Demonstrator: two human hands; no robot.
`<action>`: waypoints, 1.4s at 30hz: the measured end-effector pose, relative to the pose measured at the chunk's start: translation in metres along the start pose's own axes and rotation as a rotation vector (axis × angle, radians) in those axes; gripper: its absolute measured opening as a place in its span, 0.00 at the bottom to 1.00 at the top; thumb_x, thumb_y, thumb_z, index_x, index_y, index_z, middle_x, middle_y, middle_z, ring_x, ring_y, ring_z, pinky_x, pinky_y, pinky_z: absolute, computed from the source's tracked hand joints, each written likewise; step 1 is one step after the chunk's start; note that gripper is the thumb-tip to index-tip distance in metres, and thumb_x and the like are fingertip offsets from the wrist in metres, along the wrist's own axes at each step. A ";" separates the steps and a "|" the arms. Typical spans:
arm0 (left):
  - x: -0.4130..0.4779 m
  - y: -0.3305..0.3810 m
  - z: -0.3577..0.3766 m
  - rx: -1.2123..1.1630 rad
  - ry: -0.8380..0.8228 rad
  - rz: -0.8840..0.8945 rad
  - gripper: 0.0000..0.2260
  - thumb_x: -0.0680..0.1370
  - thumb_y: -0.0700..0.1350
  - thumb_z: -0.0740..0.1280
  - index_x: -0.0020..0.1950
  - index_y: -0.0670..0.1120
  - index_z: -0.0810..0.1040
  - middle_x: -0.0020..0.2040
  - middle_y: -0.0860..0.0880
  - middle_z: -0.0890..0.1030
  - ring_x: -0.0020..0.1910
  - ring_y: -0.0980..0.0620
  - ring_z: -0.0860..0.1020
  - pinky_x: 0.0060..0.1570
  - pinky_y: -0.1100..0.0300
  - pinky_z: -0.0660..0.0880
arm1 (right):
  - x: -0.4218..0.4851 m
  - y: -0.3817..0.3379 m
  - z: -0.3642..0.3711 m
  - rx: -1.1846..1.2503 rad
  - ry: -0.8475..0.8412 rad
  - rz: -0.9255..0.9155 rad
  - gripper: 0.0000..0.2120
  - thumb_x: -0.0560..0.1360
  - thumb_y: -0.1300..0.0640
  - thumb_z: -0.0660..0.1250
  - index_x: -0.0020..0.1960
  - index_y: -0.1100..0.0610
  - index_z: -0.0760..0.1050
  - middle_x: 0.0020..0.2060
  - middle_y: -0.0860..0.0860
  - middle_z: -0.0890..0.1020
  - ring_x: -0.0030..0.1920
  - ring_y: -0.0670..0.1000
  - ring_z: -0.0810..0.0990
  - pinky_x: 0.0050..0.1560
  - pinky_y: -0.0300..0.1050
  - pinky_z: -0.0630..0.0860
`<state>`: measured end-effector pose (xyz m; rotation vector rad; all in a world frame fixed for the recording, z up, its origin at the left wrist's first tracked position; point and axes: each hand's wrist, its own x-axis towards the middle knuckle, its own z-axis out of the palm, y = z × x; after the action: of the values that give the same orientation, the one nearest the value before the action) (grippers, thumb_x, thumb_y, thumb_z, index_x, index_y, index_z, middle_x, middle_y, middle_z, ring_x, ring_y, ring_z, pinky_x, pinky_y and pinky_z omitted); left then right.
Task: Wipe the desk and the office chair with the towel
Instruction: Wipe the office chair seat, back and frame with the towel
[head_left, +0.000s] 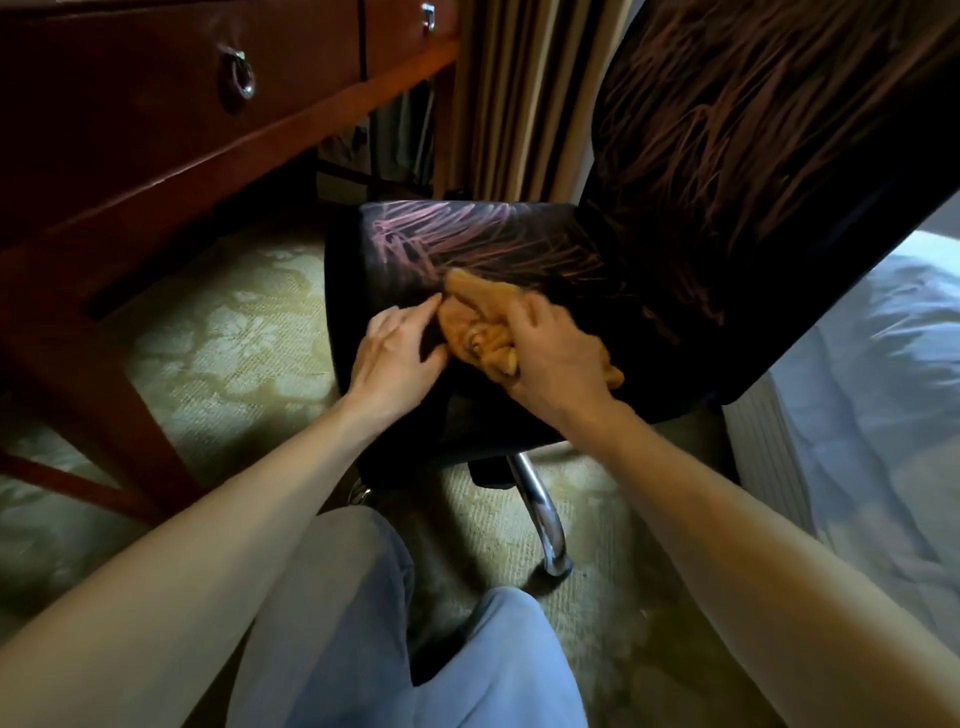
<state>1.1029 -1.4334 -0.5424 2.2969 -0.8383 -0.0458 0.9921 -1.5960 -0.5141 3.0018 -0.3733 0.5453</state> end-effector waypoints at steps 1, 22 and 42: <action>0.002 0.006 0.007 0.047 0.001 -0.009 0.30 0.81 0.47 0.68 0.82 0.48 0.64 0.77 0.39 0.69 0.78 0.39 0.61 0.78 0.50 0.57 | -0.002 0.018 -0.003 -0.025 0.030 0.058 0.32 0.69 0.52 0.75 0.70 0.55 0.70 0.66 0.56 0.74 0.63 0.62 0.75 0.54 0.55 0.79; 0.038 0.023 0.057 0.133 -0.068 0.206 0.30 0.80 0.65 0.60 0.74 0.45 0.70 0.70 0.44 0.76 0.70 0.45 0.73 0.70 0.49 0.70 | 0.008 0.091 -0.027 0.213 0.115 0.190 0.36 0.68 0.42 0.72 0.75 0.44 0.69 0.71 0.49 0.76 0.69 0.58 0.73 0.63 0.65 0.74; 0.036 -0.014 0.038 -0.369 0.688 -0.133 0.26 0.81 0.56 0.58 0.67 0.35 0.71 0.62 0.37 0.76 0.63 0.38 0.73 0.64 0.44 0.69 | 0.078 -0.037 0.027 0.711 -0.085 0.084 0.18 0.72 0.41 0.70 0.58 0.47 0.82 0.53 0.47 0.85 0.57 0.53 0.82 0.59 0.52 0.78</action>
<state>1.1298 -1.4693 -0.5736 1.8228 -0.2868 0.4668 1.0812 -1.5805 -0.5125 3.7132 -0.3734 0.6769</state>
